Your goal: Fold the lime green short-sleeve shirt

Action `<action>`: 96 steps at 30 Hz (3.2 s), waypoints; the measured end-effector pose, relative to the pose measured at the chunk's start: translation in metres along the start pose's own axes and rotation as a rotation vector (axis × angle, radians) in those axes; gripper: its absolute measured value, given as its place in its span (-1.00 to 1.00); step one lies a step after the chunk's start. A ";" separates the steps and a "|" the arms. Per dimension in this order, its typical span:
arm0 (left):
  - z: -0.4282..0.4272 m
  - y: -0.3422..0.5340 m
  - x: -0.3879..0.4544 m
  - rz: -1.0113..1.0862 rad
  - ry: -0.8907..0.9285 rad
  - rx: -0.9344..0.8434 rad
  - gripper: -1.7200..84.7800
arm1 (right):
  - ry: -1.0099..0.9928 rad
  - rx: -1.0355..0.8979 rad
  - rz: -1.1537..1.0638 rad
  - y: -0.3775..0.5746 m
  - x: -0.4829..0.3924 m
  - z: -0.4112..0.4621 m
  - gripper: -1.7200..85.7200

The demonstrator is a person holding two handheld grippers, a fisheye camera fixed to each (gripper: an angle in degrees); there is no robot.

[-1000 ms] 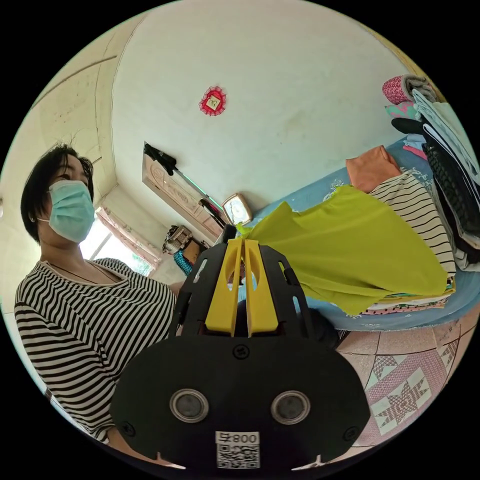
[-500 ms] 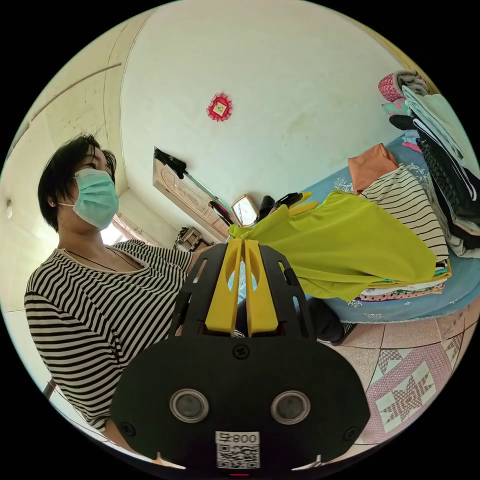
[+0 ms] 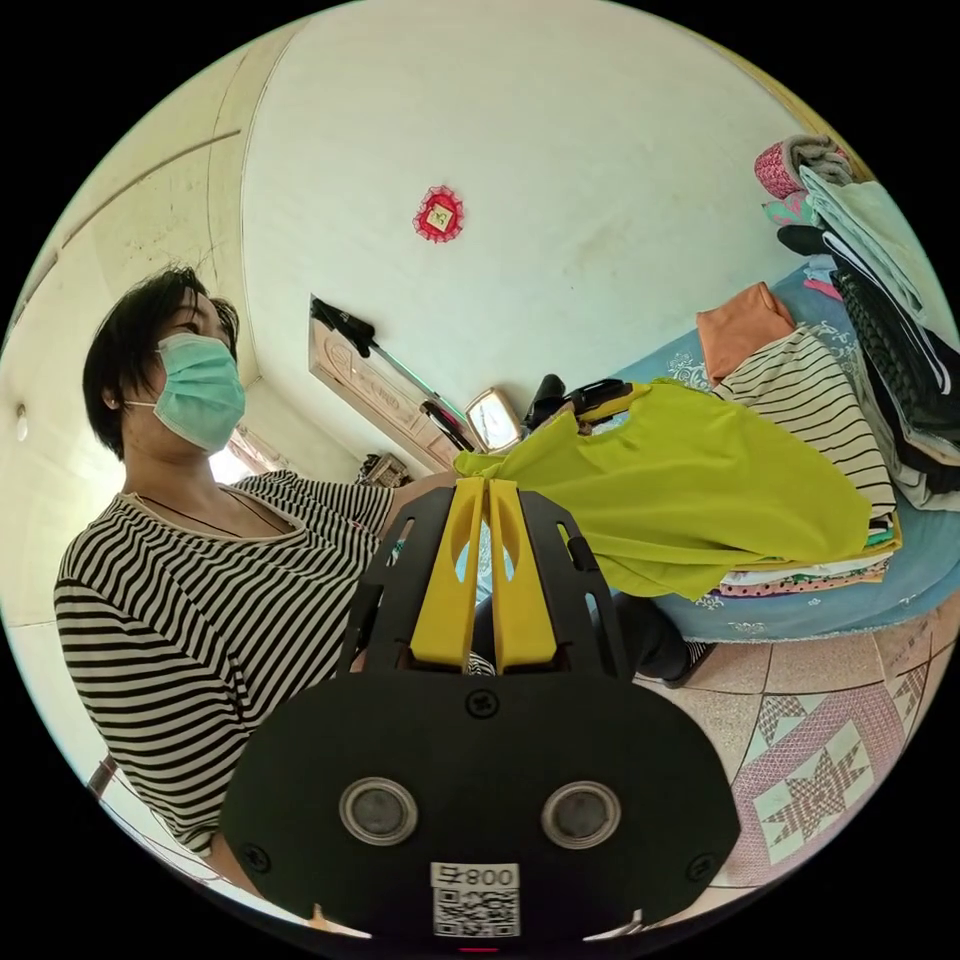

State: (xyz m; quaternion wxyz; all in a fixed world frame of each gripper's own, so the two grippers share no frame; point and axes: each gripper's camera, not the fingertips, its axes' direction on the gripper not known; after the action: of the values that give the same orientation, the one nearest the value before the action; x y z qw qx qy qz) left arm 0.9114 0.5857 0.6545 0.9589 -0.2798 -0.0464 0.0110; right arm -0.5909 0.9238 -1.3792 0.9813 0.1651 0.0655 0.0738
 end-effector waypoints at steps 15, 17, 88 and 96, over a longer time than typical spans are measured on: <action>-0.289 0.169 0.174 0.232 0.073 0.485 -0.94 | -0.082 0.003 -0.320 -0.071 -0.112 0.017 -0.95; -0.334 0.213 0.219 0.319 0.034 0.555 -0.94 | -0.112 0.003 -0.359 -0.081 -0.129 0.025 -0.95; -0.680 0.465 -0.111 -0.612 -0.580 0.330 -0.75 | 0.451 -0.799 0.389 -0.258 0.018 0.558 -0.80; -0.706 0.468 -0.098 -0.597 -0.554 0.391 -0.93 | 0.371 -0.797 0.420 -0.284 0.002 0.567 -0.93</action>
State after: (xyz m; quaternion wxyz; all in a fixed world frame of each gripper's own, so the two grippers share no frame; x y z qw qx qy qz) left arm 0.8836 0.5973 -0.1978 0.9063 -0.0542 -0.3770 -0.1830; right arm -0.4675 0.4804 -0.9425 0.9039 -0.2296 0.1711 0.3177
